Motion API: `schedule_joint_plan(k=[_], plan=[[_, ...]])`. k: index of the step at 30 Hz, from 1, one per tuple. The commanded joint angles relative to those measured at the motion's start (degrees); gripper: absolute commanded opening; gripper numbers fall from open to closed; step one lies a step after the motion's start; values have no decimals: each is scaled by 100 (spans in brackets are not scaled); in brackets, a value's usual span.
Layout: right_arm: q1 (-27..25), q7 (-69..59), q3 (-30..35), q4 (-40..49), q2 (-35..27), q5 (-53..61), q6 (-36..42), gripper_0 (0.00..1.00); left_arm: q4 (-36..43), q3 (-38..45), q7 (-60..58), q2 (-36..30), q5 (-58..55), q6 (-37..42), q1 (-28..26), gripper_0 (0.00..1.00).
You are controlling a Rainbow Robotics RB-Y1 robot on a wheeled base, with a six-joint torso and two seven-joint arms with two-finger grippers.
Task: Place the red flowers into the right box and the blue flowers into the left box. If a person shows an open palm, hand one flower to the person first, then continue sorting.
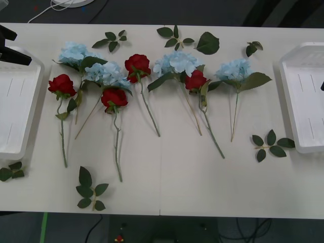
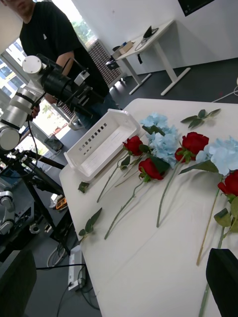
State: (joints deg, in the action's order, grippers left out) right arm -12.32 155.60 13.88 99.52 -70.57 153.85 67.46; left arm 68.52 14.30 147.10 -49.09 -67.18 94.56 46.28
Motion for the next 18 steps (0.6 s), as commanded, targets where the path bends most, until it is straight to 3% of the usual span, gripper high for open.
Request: schedule_joint_plan(k=[1,18], plan=[[81,-60,71,24,-185,48,39,100,56,-41,240,-57,-49,-16,83,100],[81,-60,71,24,-185,48,39,100,56,-41,240,-57,-49,-16,83,100]])
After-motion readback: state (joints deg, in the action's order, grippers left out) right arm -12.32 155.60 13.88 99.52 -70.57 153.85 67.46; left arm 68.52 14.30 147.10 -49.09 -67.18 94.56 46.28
